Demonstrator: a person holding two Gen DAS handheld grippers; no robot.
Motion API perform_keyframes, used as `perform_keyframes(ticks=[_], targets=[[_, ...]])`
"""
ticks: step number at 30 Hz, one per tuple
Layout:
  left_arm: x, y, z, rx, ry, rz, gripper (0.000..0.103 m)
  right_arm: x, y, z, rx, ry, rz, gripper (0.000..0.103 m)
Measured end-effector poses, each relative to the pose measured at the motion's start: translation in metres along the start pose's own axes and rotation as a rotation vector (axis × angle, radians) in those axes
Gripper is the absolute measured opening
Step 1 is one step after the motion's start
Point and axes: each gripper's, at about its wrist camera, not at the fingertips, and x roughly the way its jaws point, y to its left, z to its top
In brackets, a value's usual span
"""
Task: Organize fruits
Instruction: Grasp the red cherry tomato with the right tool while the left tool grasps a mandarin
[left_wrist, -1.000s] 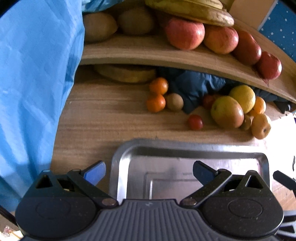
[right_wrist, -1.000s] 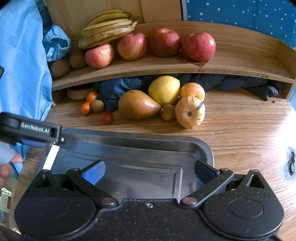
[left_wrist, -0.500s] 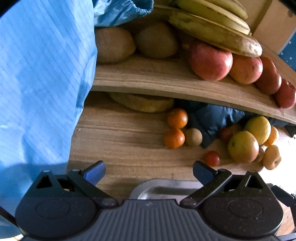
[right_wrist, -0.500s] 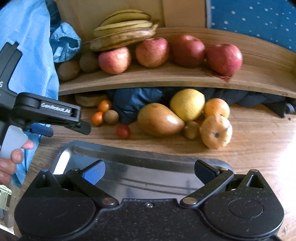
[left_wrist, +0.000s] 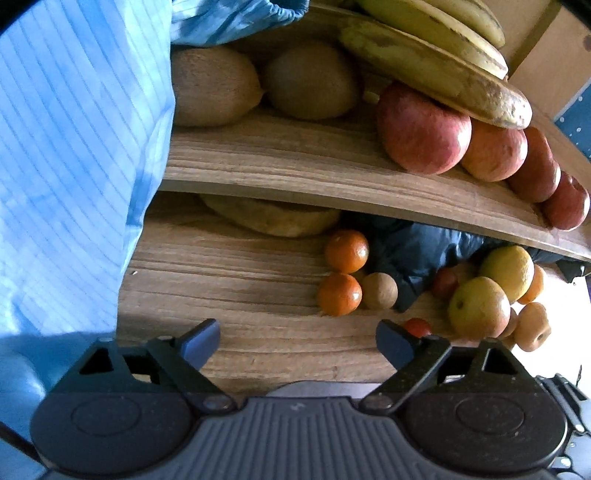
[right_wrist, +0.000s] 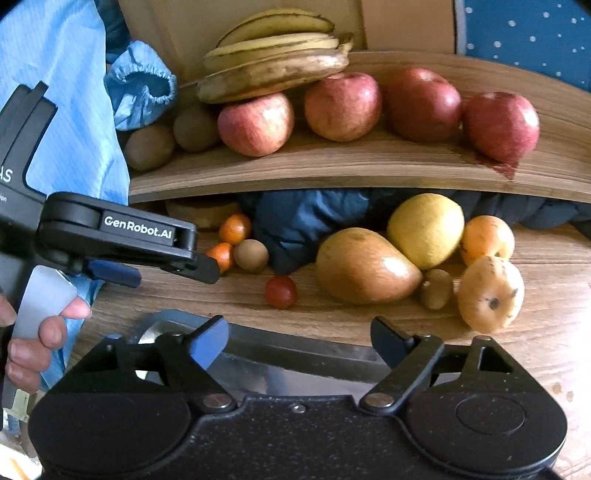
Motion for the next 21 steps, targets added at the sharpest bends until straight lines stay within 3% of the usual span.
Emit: perform_keyframes(ticks=[12,21], targets=[[0.002,0.0,0.002,-0.013,-0.012,-0.066,0.072,0.019,0.004,0.006,-0.013,0.021,0.012,0.052],[0.003,0.002,0.007,-0.02,-0.016,-0.096,0.054,0.027,0.005,0.011,-0.019,0.017,0.02,0.044]])
